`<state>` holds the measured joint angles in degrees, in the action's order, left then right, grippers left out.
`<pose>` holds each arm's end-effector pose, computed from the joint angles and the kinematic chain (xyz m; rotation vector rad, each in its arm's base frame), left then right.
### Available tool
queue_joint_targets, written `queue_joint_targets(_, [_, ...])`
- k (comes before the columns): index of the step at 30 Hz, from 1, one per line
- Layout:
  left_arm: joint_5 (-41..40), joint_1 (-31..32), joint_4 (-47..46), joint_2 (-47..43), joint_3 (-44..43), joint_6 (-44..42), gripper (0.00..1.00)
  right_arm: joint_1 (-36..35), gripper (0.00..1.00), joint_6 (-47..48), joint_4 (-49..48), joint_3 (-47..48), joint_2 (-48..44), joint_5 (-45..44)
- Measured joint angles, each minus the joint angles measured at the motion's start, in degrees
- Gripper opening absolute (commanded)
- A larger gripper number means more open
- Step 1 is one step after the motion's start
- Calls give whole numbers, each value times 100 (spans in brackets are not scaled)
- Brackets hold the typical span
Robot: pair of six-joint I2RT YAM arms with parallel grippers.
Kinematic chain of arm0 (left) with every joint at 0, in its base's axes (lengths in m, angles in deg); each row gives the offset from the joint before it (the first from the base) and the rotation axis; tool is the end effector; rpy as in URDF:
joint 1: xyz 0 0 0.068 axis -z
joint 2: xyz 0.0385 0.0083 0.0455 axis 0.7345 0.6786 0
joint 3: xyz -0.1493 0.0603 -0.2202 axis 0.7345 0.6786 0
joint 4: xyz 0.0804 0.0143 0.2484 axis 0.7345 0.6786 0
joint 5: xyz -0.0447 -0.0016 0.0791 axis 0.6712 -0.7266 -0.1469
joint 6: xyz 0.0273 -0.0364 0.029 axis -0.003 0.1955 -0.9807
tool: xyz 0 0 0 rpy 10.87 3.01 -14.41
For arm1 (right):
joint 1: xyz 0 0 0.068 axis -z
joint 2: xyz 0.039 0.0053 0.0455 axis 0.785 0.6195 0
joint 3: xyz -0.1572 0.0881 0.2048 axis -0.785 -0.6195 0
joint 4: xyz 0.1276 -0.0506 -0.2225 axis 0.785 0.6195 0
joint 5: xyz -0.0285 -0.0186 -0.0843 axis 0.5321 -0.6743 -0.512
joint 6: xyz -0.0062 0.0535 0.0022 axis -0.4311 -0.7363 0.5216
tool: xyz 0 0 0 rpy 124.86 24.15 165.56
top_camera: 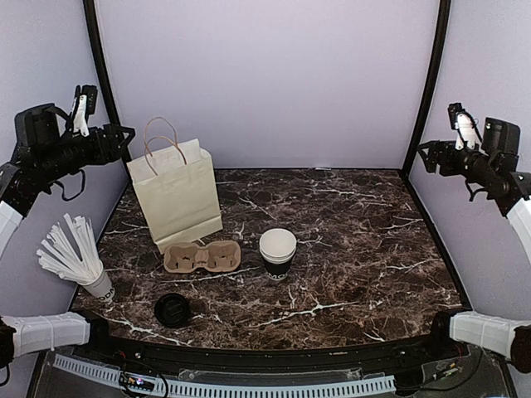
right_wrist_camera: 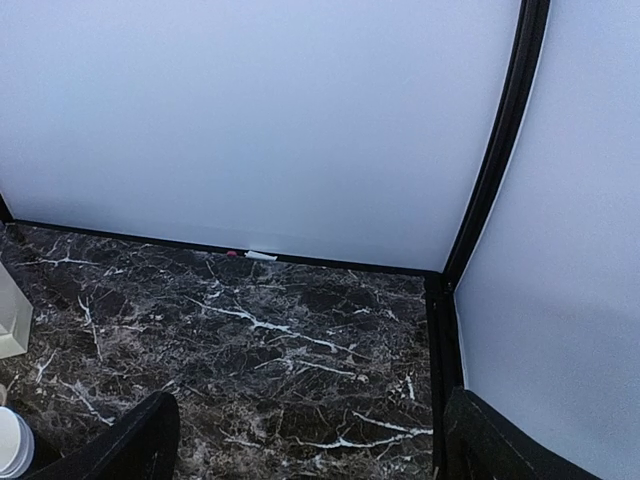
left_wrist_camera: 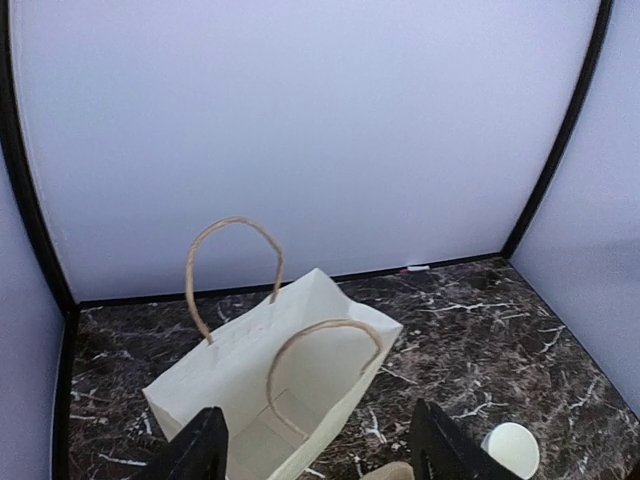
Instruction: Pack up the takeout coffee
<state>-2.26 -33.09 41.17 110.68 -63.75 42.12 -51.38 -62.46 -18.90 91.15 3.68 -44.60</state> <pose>0.1793 -0.0486 0.4524 0.1458 1.6926 -0.3801 0.2003 0.0038 0.4102 -0.1421 1.8154 0.0853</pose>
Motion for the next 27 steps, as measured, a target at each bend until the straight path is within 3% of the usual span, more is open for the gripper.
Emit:
queue_joint_targets(6, [1375,83,52,-138,-315,-35,69,120,94,186,109,-619,-669,654])
queue_joint_targets(10, [1827,748,374,94,-892,-157,67,157,91,511,122,-1108,-914,1198])
queue_joint_targets(16, [1414,2824,1204,1121,-2068,-557,62,190,84,866,61,-1703,-1025,2022])
queue_joint_targets(20, [870,4054,1786,2361,-2590,-841,60,197,83,894,-140,-2256,-1141,2396])
queue_joint_targets(27, [-234,4607,2614,4750,-2881,-627,56,203,82,911,-323,-2924,-1309,2887])
